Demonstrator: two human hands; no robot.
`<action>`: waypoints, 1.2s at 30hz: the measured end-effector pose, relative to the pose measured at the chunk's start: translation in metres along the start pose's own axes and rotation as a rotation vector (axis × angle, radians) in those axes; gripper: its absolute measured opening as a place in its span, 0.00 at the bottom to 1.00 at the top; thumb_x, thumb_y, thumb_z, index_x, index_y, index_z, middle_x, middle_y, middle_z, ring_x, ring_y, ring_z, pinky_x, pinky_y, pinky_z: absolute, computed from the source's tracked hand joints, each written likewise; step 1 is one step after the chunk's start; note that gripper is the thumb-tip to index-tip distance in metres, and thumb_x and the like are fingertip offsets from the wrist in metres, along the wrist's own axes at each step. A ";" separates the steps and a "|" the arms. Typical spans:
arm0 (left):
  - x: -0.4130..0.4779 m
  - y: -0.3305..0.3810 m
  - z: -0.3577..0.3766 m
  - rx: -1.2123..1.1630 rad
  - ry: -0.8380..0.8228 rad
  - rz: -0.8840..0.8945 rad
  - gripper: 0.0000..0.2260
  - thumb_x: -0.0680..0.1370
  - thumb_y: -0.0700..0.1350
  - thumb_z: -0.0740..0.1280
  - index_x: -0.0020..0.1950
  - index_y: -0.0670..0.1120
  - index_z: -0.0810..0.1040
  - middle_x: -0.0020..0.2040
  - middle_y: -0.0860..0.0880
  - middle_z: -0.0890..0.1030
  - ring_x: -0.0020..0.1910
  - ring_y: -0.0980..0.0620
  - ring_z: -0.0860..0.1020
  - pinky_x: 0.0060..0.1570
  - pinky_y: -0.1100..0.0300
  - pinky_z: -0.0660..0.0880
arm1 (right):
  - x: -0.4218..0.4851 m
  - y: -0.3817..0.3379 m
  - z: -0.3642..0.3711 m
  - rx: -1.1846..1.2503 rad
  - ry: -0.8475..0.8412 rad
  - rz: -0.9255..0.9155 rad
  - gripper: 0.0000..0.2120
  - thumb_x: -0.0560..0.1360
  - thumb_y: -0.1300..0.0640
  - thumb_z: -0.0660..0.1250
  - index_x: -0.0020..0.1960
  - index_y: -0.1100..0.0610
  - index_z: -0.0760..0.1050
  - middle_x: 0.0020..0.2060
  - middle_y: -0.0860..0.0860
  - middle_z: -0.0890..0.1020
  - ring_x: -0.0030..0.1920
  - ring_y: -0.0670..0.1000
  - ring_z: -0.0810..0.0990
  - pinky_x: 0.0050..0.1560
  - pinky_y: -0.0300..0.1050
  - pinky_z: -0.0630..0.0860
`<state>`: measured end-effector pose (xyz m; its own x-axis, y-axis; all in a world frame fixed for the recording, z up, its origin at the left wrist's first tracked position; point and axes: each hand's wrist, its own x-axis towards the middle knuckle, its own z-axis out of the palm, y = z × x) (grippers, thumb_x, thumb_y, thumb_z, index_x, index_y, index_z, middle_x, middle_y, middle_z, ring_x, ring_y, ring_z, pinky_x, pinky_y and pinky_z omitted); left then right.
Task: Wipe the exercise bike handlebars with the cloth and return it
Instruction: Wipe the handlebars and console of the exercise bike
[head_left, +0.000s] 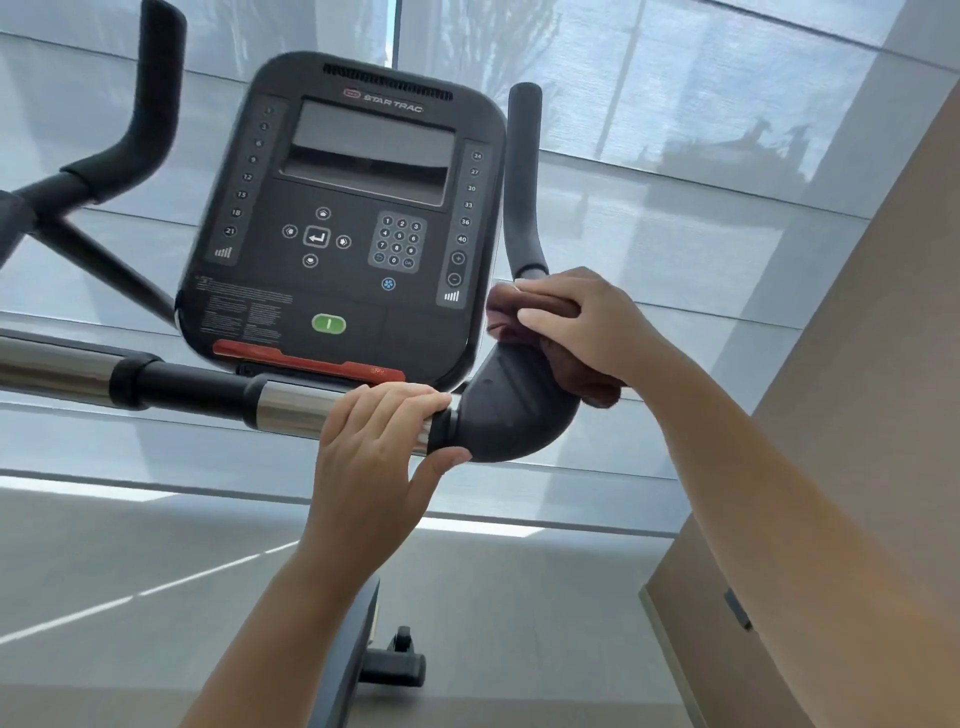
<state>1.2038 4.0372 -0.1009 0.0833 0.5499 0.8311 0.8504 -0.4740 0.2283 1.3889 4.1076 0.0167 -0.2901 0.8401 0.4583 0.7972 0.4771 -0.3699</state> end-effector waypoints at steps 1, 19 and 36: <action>0.000 0.001 0.000 -0.002 0.000 -0.004 0.19 0.73 0.55 0.61 0.49 0.40 0.80 0.48 0.45 0.83 0.51 0.43 0.79 0.58 0.54 0.64 | 0.004 0.000 0.002 -0.011 -0.063 0.017 0.13 0.73 0.51 0.66 0.58 0.43 0.76 0.54 0.50 0.76 0.58 0.51 0.73 0.62 0.44 0.66; -0.002 -0.004 0.005 -0.009 -0.019 -0.015 0.20 0.73 0.56 0.61 0.49 0.41 0.80 0.48 0.46 0.83 0.51 0.44 0.80 0.58 0.53 0.64 | 0.005 0.013 -0.004 0.002 0.360 -0.108 0.18 0.71 0.64 0.67 0.59 0.52 0.77 0.50 0.55 0.78 0.52 0.52 0.76 0.57 0.38 0.70; -0.001 -0.005 0.007 -0.009 0.031 0.008 0.20 0.73 0.56 0.61 0.49 0.42 0.80 0.48 0.47 0.83 0.52 0.48 0.77 0.58 0.53 0.65 | -0.064 0.004 0.017 0.008 0.107 -0.106 0.21 0.67 0.65 0.67 0.56 0.47 0.79 0.55 0.48 0.76 0.57 0.52 0.74 0.61 0.46 0.70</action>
<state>1.2025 4.0437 -0.1065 0.0740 0.5242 0.8484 0.8450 -0.4847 0.2258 1.4016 4.0604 -0.0275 -0.3143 0.7526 0.5786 0.7605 0.5644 -0.3210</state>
